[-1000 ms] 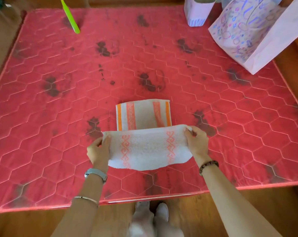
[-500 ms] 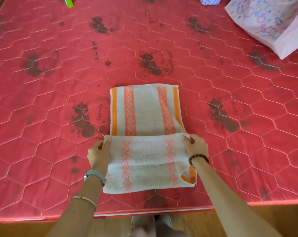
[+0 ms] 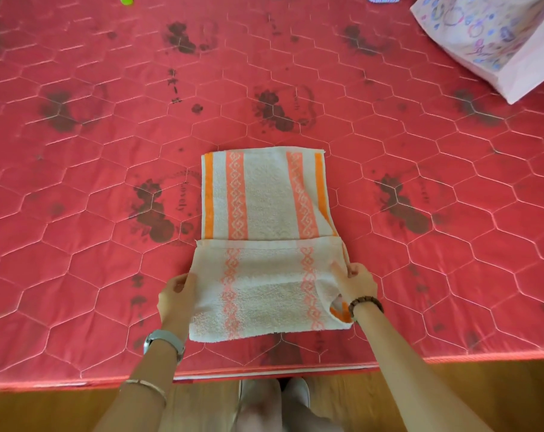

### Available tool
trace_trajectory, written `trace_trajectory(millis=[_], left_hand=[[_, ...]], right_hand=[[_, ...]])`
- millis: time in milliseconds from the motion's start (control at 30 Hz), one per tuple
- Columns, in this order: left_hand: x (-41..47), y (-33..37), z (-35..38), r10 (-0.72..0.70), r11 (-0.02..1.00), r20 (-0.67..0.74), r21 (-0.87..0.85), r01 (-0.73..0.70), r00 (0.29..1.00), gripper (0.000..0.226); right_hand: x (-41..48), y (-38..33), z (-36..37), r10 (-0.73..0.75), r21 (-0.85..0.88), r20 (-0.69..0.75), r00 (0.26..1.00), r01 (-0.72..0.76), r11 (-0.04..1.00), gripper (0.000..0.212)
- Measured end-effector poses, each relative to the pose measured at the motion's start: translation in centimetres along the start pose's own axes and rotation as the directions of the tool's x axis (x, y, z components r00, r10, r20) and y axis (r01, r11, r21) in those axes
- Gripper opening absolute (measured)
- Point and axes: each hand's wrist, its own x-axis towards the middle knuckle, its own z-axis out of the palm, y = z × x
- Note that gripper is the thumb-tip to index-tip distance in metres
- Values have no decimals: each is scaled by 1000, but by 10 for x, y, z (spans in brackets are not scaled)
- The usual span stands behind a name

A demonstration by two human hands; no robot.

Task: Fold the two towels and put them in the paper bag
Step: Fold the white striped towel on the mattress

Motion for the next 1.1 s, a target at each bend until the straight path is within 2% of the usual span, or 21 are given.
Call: trace_trajectory(millis=[67, 167, 367, 533, 633, 733, 867, 1100], left_hand=[[-11, -7, -6, -34, 999, 64, -4, 34, 997, 32], [-23, -10, -10, -43, 999, 116, 16, 41, 992, 29], [-32, -13, -10, -48, 998, 73, -46, 52, 996, 24], [-39, -32, -15, -23, 1000, 99, 5, 23, 995, 23], [-45, -40, -15, -11, 997, 71, 77, 5, 997, 27], [-47, -42, -16, -22, 996, 42, 91, 18, 999, 21], [-39, -28, -15, -19, 999, 14, 43, 18, 1000, 13], [-4, 14, 8, 112, 991, 6, -70, -111, 994, 21]], right_hand=[[-16, 5, -1, 6, -10, 66, 998, -5, 1000, 43], [-31, 12, -4, -58, -104, 134, 989, 72, 992, 43], [-36, 32, -17, -103, -67, -14, 995, 102, 993, 27], [-33, 52, -18, -98, -99, -32, 995, 94, 991, 22], [-36, 61, -16, -85, -120, -33, 996, 81, 990, 19], [-40, 65, -18, -72, -142, -39, 997, 66, 988, 16], [-34, 51, -18, -83, -51, -36, 996, 81, 995, 13], [8, -4, -2, -112, 37, -63, 992, 115, 993, 19]])
